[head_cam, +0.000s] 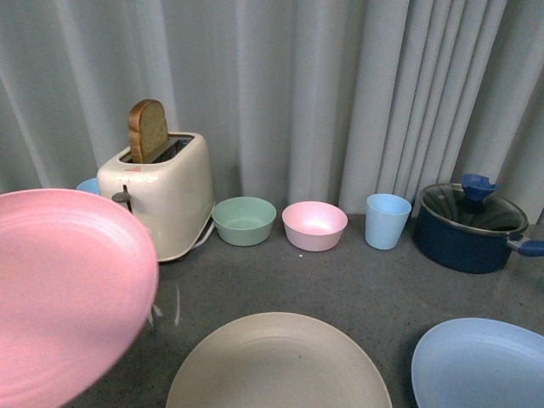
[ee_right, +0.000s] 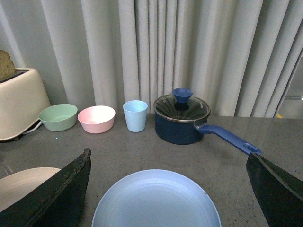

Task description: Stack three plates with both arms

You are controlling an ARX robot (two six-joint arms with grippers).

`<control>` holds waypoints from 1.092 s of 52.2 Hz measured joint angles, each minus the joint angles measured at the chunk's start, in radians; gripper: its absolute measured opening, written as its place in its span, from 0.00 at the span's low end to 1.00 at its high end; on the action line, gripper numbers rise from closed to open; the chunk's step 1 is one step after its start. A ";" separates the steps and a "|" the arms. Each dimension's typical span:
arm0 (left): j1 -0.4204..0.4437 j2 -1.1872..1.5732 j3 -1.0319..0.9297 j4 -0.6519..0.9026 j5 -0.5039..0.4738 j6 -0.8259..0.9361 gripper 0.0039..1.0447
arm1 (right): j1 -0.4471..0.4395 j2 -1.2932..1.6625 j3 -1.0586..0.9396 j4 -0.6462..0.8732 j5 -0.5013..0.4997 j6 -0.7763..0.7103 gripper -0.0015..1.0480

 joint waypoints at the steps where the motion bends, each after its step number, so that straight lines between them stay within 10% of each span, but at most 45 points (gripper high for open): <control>1: -0.025 -0.013 -0.011 0.006 -0.003 -0.005 0.03 | 0.000 0.000 0.000 0.000 0.000 0.000 0.93; 20: -0.500 -0.005 -0.052 0.139 -0.153 -0.183 0.03 | 0.000 0.000 0.000 0.000 0.000 0.000 0.93; 57: -0.638 0.199 0.042 0.183 -0.306 -0.286 0.03 | 0.000 0.000 0.000 0.000 0.000 0.000 0.93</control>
